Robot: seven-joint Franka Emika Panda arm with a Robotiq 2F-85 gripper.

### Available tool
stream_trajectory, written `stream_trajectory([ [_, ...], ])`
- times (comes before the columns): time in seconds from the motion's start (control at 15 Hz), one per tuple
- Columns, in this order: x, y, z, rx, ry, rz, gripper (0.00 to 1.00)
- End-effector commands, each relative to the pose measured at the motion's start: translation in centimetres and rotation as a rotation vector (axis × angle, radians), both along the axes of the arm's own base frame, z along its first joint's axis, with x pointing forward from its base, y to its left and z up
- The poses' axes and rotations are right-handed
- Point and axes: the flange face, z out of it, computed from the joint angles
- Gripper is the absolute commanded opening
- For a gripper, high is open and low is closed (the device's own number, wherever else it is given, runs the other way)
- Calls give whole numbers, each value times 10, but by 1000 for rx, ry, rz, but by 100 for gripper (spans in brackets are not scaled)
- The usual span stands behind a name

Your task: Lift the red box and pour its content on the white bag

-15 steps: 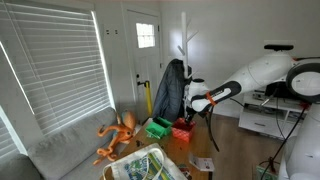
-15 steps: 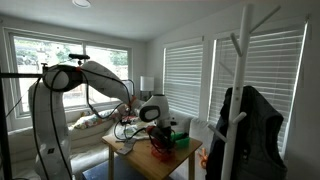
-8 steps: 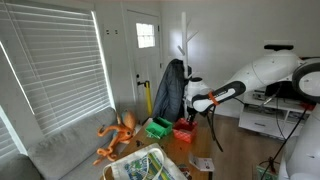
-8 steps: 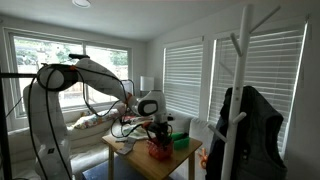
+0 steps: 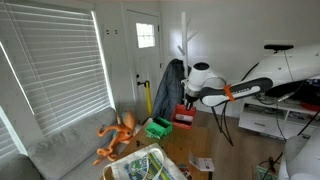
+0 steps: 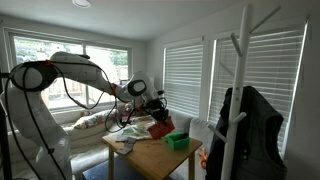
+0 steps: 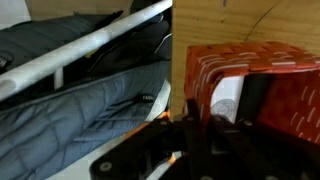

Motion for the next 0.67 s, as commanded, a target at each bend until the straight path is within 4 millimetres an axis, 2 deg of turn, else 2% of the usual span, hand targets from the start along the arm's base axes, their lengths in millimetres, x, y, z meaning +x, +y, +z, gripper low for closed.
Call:
stream_trajectory([
  [0.0, 11, 55, 24, -164, -90, 80, 1],
  [0.13, 19, 84, 21, -234, -90, 148, 1],
  [0.2, 10, 68, 20, -180, -71, 110, 4],
  [0.33, 13, 87, 16, -207, -71, 144, 4],
  [0.53, 15, 86, 14, -211, -67, 146, 4],
  [0.6, 15, 86, 14, -211, -68, 145, 1],
])
